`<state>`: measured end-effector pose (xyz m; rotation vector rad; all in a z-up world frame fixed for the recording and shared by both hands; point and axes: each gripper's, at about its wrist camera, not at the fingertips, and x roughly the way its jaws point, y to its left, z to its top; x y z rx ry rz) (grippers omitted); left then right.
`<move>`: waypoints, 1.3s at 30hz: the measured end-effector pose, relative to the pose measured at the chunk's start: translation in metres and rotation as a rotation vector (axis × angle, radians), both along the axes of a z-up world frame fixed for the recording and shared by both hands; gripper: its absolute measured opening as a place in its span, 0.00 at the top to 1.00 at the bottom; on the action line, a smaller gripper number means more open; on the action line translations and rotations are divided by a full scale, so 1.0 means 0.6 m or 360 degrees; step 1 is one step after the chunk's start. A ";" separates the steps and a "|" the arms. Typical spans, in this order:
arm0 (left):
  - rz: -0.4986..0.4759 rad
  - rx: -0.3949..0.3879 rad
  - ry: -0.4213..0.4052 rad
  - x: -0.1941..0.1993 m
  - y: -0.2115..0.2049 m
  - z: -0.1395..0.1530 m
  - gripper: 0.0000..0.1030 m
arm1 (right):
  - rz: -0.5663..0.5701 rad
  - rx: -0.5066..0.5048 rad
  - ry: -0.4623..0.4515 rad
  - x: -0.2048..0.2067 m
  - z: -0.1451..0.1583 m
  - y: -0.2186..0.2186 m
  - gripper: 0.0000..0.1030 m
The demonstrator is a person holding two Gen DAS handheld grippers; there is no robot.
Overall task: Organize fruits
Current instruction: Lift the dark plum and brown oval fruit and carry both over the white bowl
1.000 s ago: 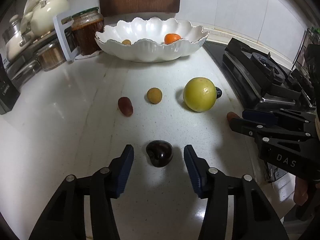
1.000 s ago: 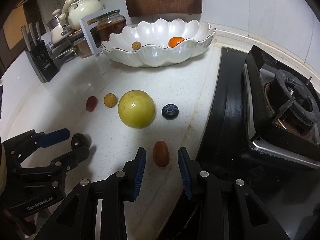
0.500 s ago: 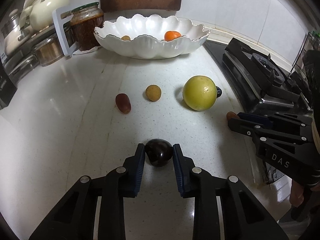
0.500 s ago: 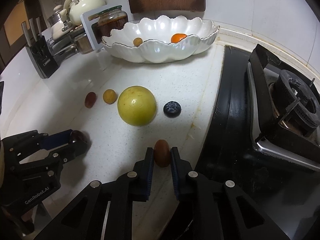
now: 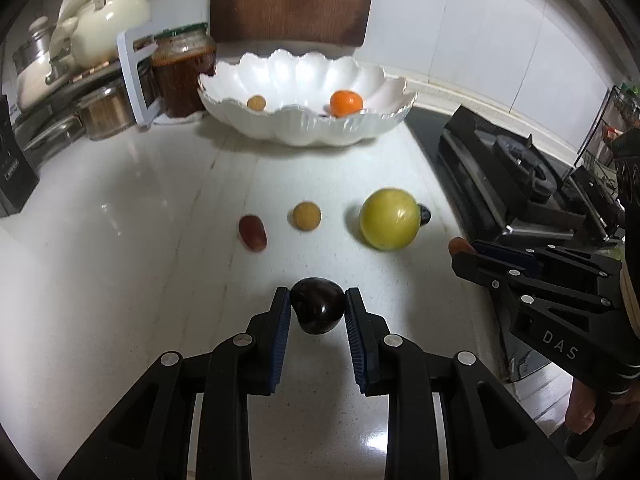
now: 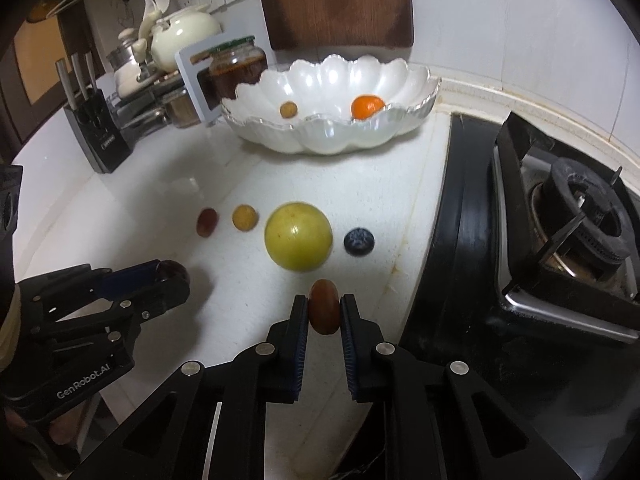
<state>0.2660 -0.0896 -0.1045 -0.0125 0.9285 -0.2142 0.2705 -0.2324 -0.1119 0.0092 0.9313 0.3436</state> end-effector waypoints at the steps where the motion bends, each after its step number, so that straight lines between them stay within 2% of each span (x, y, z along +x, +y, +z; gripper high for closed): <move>1: -0.0001 -0.0001 -0.0010 0.000 0.000 0.004 0.73 | -0.0004 0.0009 -0.0013 -0.001 0.006 0.000 0.83; 27: -0.0052 -0.0030 -0.0399 0.020 0.011 0.130 0.73 | -0.0133 0.0088 -0.0333 0.001 0.123 0.003 0.83; 39: -0.0055 0.0007 -0.0506 0.054 0.015 0.176 0.73 | -0.0205 0.0100 -0.0470 0.029 0.167 0.007 0.83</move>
